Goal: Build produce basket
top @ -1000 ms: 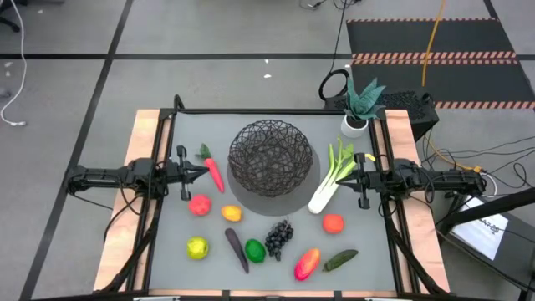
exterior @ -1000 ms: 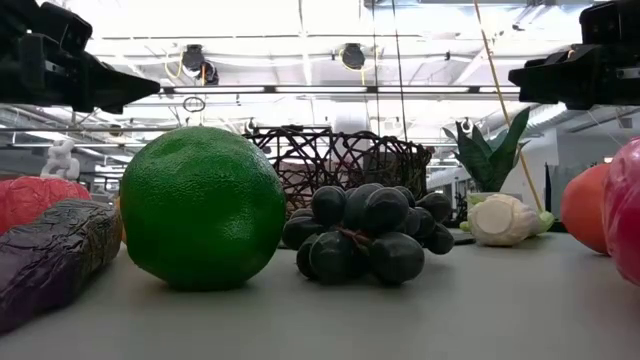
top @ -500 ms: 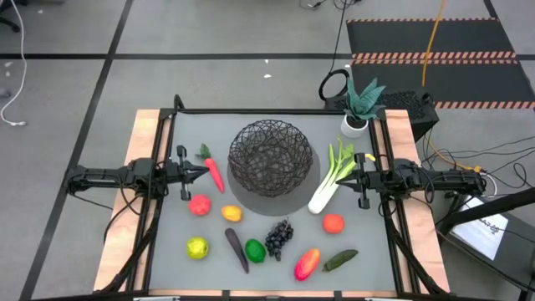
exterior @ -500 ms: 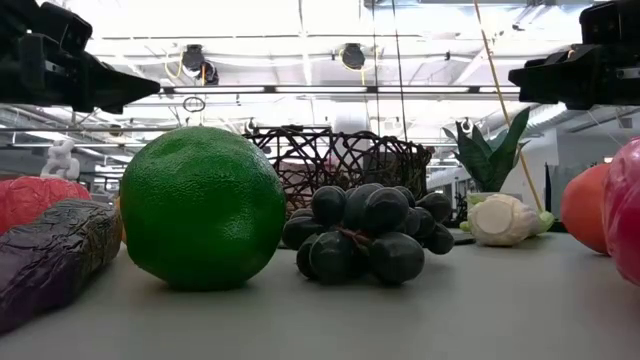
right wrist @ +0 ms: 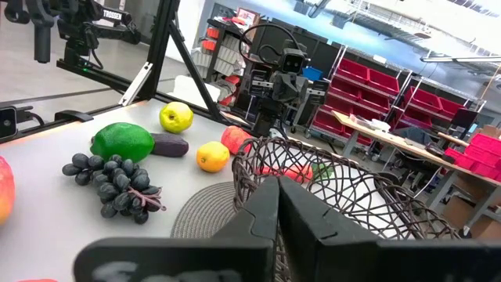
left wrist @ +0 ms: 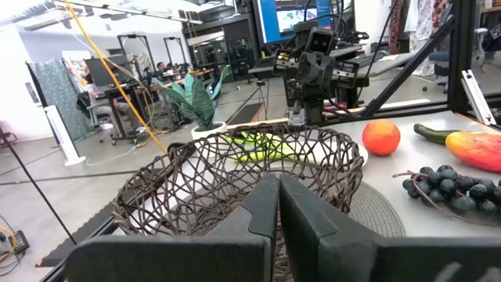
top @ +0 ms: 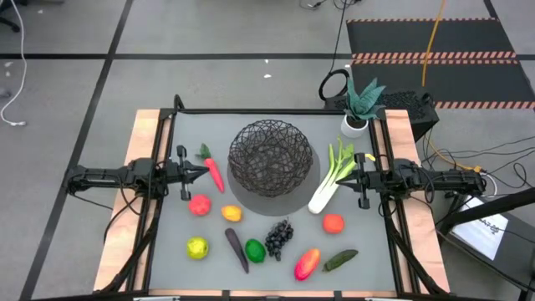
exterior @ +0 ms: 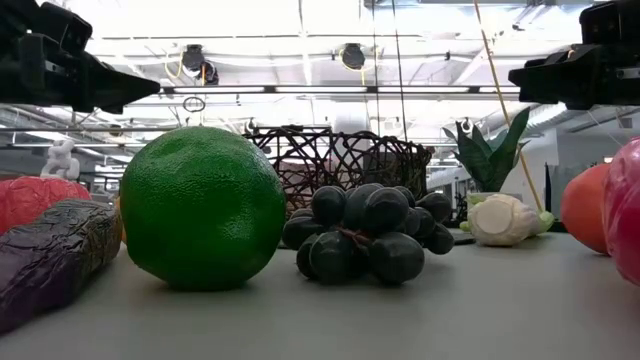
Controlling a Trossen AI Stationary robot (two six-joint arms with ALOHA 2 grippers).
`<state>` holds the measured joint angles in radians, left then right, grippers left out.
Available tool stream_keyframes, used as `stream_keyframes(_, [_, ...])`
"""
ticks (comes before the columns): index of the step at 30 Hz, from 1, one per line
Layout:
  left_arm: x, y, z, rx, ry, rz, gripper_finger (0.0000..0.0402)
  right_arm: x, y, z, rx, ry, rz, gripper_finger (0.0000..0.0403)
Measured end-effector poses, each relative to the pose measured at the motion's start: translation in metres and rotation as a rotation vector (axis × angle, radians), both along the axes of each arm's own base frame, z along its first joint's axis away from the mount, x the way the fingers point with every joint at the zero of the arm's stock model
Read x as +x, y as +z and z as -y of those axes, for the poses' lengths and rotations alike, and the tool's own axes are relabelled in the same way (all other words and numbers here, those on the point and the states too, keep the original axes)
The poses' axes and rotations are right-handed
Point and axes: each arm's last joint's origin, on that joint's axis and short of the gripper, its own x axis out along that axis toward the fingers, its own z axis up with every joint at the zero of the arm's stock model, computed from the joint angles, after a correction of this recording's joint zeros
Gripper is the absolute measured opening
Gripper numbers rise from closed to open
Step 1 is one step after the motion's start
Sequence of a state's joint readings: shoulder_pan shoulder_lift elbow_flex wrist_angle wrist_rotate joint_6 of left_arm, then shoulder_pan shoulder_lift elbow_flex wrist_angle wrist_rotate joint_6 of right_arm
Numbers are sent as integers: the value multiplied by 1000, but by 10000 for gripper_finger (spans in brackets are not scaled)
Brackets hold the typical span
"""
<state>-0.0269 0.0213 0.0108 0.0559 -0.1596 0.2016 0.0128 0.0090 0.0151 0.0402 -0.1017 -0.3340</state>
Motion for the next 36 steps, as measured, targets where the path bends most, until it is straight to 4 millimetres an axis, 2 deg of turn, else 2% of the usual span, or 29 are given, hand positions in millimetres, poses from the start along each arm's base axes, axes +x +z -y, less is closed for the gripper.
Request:
stream_keyframes(21, [0,0,0,0,0,0,19,-1,9,0,88,8,81,4])
stream_keyframes(26, [0,0,0,0,0,0,19,1,6,0,87,-9,20,4])
stream_keyframes(32, [0,0,0,0,0,0,19,1,43,1,102,-25,36,4])
stream_keyframes(36, [0,0,0,0,0,0,19,2,76,2,207,-52,34,4])
